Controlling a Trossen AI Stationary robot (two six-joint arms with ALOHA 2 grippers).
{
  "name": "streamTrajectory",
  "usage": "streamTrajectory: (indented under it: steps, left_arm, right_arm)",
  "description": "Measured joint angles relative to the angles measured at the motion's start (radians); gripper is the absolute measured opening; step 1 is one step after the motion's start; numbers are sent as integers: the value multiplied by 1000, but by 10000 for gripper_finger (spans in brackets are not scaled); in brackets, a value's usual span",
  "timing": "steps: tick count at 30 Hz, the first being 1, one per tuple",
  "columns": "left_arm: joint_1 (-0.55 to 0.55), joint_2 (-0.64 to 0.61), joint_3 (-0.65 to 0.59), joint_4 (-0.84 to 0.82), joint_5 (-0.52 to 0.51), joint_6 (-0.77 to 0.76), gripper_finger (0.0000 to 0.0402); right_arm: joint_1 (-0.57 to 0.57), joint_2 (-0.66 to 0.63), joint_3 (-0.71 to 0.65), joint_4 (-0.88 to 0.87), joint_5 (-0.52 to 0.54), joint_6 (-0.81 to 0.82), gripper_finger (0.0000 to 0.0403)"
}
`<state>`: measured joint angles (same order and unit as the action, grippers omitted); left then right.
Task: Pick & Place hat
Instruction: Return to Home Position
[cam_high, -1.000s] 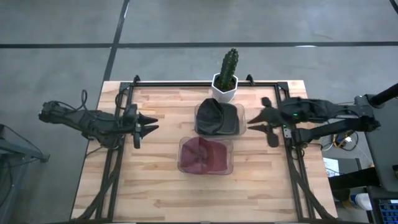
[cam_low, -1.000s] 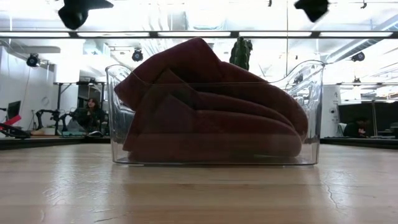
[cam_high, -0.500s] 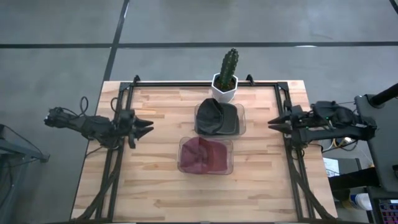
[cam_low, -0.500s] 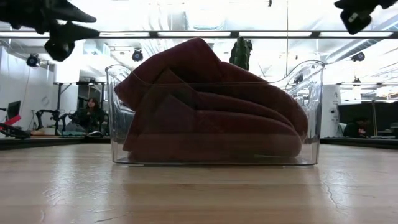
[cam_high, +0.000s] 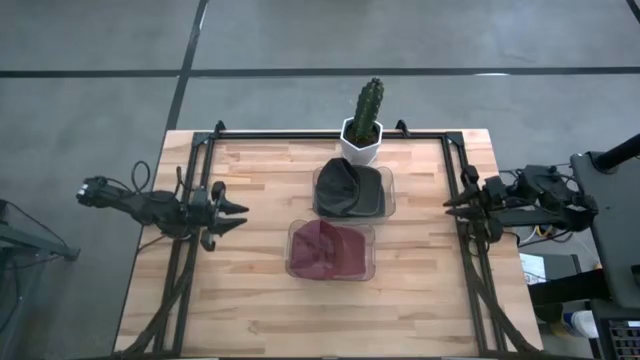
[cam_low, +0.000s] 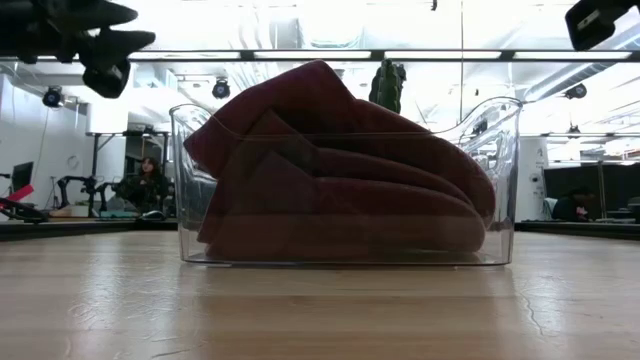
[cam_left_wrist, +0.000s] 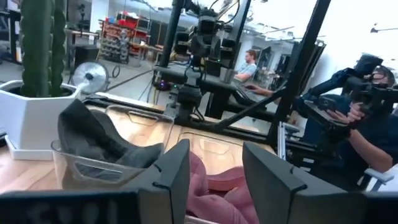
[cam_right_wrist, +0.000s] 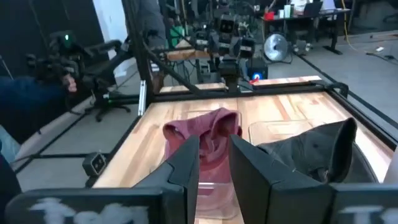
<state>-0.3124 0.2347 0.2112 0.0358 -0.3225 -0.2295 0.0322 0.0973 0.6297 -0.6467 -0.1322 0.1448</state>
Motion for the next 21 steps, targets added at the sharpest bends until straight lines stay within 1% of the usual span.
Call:
streamTrajectory:
  steps: [3, 6, 8, 15, 18, 21]
  left_arm:
    - [0, -19, -32, 5, 3, -31, 140]
    - [0, -26, -70, 21, 3, -55, 140]
    - [0, -28, -96, 62, 3, -60, 140]
    - [0, -31, -194, 238, 3, -52, 140]
    - [0, -31, -201, 244, 3, -50, 140]
    - [0, -31, -200, 241, 10, -12, 140]
  right_arm:
    - [0, -19, -15, 30, 4, 12, 74]
    - [0, -33, -71, 128, 9, 17, 69]
    - [0, -34, -122, 197, 27, 25, 68]
    - [0, -32, -297, 438, 26, 84, 76]
    - [0, -39, -345, 490, 22, 83, 81]
    - [0, -62, -375, 508, 20, 84, 84]
